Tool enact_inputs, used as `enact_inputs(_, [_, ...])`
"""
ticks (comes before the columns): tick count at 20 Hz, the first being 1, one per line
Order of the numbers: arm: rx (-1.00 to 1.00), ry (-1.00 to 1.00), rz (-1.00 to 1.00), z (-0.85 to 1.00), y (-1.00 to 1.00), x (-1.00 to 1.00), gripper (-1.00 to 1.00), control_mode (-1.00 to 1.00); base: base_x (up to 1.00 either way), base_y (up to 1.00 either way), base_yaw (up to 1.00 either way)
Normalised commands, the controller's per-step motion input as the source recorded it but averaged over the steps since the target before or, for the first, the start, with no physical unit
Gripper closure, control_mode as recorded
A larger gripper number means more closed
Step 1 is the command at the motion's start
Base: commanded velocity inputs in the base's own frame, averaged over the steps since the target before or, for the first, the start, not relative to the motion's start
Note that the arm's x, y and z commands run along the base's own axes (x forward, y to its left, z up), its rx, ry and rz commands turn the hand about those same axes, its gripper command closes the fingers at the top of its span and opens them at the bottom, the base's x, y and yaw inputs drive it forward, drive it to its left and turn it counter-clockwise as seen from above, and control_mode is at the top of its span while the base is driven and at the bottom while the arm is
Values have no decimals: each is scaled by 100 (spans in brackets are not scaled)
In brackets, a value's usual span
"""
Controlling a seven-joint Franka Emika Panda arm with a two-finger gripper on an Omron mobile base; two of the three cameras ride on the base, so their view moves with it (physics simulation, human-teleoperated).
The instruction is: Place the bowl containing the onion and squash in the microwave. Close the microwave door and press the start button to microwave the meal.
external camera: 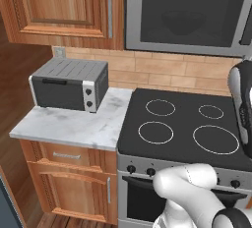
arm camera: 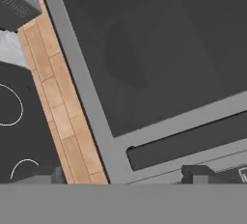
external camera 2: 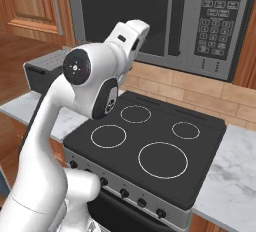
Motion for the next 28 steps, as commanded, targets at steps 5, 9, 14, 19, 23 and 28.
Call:
enact_inputs(5, [32, -3, -1, 2, -51, -52, -100, -100, 0, 0, 0])
enact_inputs(9, [46, -2, -20, 0, -42, -23, -100, -100, 0, 0, 0])
enact_inputs(14, [56, 0, -28, 0, -41, -22, -100, -100, 0, 0, 0])
enact_inputs(19, [68, -11, -19, -10, -22, -15, -100, -100, 0, 0, 0])
enact_inputs(23, [78, -23, -9, -36, -14, 0, -100, -100, 0, 0, 0])
enact_inputs(28, [75, -25, -2, -31, -7, 0, -100, -100, 0, 0, 0])
